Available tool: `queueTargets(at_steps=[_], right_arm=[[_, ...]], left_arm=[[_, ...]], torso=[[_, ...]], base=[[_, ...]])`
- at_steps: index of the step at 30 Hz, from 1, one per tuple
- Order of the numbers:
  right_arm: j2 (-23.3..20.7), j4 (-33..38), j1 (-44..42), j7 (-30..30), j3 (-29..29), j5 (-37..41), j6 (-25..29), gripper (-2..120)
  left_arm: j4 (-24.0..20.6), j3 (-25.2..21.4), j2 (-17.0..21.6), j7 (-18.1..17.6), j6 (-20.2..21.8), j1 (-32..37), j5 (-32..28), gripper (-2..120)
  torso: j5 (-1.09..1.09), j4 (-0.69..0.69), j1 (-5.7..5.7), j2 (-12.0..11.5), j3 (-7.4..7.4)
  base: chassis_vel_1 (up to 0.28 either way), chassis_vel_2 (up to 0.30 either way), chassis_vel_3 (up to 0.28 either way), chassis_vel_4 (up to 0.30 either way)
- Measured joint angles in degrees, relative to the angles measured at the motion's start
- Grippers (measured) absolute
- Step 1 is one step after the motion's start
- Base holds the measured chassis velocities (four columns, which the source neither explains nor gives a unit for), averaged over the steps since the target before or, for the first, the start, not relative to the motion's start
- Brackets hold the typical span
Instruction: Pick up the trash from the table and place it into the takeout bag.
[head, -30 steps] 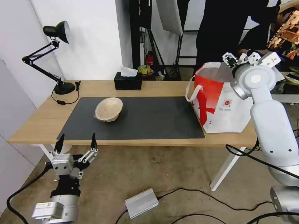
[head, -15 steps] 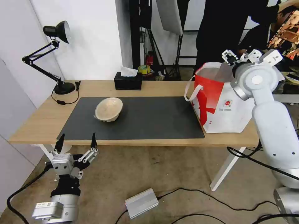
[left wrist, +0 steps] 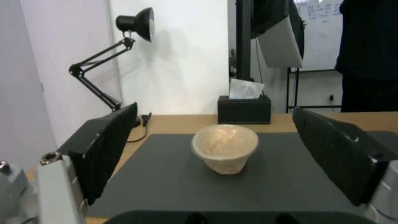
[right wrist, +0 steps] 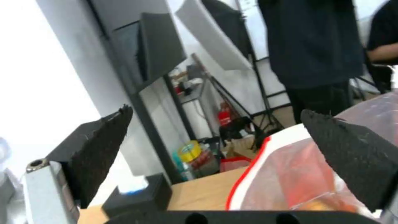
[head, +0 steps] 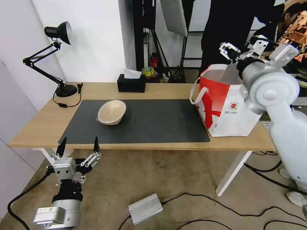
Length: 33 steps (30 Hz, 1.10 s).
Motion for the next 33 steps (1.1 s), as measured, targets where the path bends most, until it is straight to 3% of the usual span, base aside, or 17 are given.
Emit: queueTargets(at_steps=[9,17,24,33], right_arm=[[-3.2,8.67,-8.1,-5.19,-0.86,-5.29,-0.37,100],[-4.64,14.86,-22.06,-11.78,0.29,-16.01,1.43,100],[-3.06,18.52,-34.63,-16.32,1.26,-27.19,5.24,100],[0.18,19.14,-42.49,-17.13,1.16,-35.37,6.74,100]], left_arm=[[-0.08,0.02,-0.04,0.0,0.02,0.07,0.05,100],[-0.35,0.15,-0.05,0.0,0.07,0.24,0.13,100],[-0.59,0.22,-0.05,0.02,0.08,0.44,0.23,100],[-0.88,0.32,-0.26,0.02,0.09,0.78,0.33,100]], torso=[[0.0,0.0,0.0,0.0,0.0],[0.02,-0.01,0.0,0.0,0.0],[0.0,-0.01,0.0,0.0,0.0],[-0.01,0.01,0.0,0.0,0.0]], base=[[0.0,0.0,0.0,0.0],[0.0,0.0,0.0,0.0],[0.0,0.0,0.0,0.0],[0.0,0.0,0.0,0.0]])
